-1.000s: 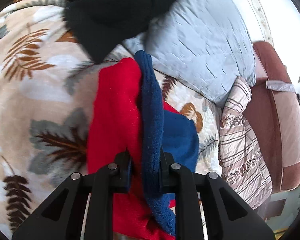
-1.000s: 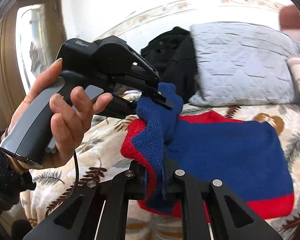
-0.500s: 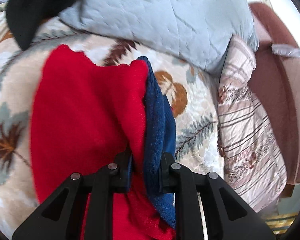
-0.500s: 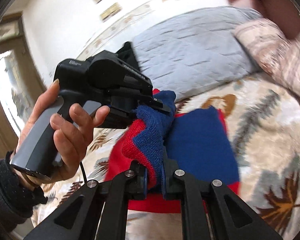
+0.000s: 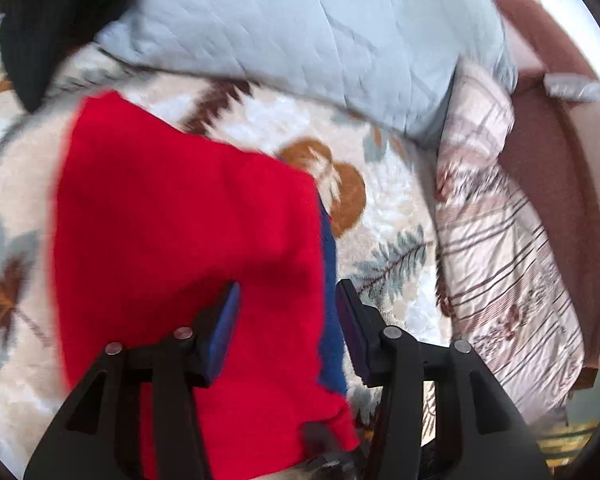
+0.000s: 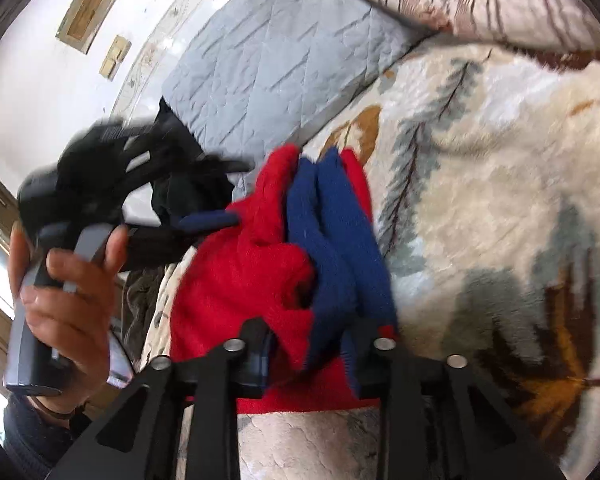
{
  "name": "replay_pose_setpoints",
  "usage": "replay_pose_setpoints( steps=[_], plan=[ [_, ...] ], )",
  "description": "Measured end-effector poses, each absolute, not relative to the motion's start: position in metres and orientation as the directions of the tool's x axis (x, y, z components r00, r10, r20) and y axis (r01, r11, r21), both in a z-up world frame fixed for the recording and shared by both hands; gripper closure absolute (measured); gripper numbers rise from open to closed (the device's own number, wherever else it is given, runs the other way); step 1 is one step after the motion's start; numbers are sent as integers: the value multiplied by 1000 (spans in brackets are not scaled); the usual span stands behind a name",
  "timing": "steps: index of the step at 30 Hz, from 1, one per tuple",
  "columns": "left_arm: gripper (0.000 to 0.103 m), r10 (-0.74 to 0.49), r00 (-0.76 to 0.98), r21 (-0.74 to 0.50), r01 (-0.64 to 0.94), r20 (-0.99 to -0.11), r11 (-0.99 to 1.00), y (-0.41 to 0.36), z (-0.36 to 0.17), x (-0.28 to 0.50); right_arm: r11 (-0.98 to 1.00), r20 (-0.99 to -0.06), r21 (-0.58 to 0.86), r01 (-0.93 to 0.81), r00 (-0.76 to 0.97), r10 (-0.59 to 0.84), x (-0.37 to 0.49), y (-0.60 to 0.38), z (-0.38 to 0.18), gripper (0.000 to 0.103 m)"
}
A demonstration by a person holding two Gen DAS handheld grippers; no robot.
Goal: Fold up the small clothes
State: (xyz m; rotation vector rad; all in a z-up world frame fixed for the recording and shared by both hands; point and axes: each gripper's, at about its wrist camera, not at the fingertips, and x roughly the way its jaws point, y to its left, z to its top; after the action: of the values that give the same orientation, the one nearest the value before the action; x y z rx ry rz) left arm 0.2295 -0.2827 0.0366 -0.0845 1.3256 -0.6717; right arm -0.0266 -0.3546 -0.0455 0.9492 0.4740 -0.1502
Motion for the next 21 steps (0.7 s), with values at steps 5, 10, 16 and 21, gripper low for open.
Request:
replay_pose_setpoints(
  steps=[5,10,16,21],
  plan=[
    [44,-476,192,-400,330,-859,855,-205,40,241,557,-295,791,251,955,-11,-39,-387,-10,65],
    [44,-515,118,-481,228,-849,847,-171,1,244,660,-419,724,201,888,190,62,-401,1,58],
    [41,-527,138,-485,254,-838,837,-173,-3,237,772,-666,567,289,712,223,140,-385,-27,85],
    [40,-503,207,-429,317,-839,846,-178,9,231,804,-532,556,209,833,152,121,-389,3,89]
  ],
)
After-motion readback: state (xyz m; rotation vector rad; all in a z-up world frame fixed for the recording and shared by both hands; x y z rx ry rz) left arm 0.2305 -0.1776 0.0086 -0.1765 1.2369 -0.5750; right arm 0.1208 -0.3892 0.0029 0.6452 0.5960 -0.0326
